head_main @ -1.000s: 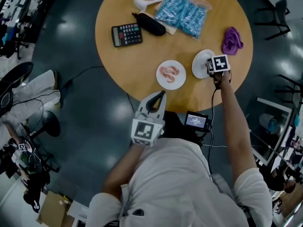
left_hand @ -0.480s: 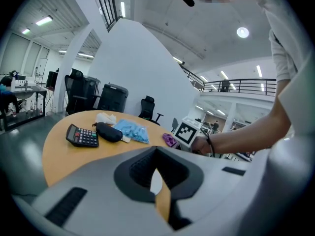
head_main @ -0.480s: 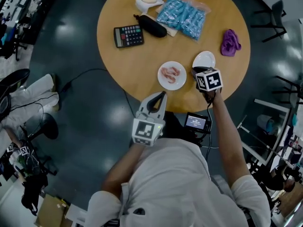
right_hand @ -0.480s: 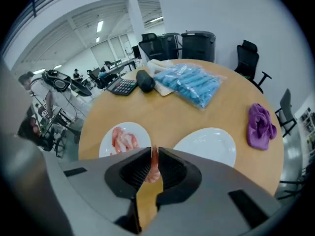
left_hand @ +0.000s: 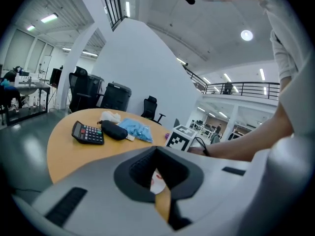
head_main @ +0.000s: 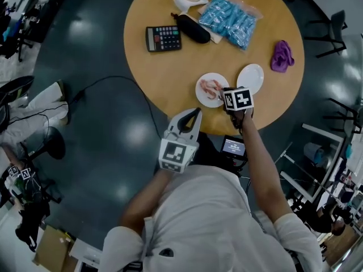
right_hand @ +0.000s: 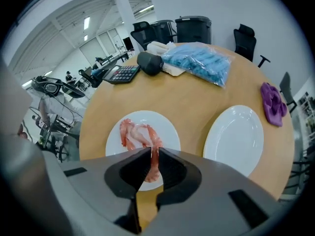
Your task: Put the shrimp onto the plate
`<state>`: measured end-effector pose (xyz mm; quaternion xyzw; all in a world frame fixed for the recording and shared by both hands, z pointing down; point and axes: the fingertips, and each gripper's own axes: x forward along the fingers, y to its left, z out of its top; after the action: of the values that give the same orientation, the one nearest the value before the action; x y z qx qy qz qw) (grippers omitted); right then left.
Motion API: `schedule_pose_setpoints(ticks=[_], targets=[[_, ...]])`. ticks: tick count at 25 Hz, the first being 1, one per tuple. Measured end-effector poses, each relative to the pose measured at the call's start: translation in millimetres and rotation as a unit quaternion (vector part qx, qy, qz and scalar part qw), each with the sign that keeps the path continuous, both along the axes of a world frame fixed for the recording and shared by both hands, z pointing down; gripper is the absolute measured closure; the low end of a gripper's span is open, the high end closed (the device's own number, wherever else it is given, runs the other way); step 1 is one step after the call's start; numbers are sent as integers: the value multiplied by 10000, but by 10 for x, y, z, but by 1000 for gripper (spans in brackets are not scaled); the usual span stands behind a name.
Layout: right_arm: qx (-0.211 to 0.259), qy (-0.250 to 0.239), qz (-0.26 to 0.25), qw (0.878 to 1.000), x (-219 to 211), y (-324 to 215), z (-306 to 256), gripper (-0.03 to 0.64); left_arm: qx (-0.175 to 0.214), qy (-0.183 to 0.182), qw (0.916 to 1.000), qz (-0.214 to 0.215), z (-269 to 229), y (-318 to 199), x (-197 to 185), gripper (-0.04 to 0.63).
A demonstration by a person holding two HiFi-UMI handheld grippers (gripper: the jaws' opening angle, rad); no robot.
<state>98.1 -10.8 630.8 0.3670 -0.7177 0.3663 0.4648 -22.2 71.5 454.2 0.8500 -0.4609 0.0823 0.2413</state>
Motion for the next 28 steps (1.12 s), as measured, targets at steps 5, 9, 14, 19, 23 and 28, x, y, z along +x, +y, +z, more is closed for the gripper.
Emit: schedule_pose_setpoints(ticks=[5, 9, 14, 19, 23, 28], targets=[[55, 318, 111, 9994, 27, -15, 83, 561, 50, 21, 10000, -72, -10, -16, -53, 588], [74, 451, 149, 9988, 46, 19, 110, 558, 36, 67, 9999, -97, -3, 2, -69, 588], [173, 539, 234, 9981, 86, 10, 84, 557, 41, 100, 9999, -114, -2, 0, -84, 588], [267, 425, 355, 9981, 75, 6, 52, 550, 35, 100, 9999, -128, 8, 6, -92, 588], [404, 304, 411, 9979, 65, -41, -5, 525, 25, 78, 9999, -138, 6, 12, -93, 588], [821, 186, 536, 9950, 134, -106, -139, 544, 26, 23, 10000, -67, 34, 13, -51, 588]])
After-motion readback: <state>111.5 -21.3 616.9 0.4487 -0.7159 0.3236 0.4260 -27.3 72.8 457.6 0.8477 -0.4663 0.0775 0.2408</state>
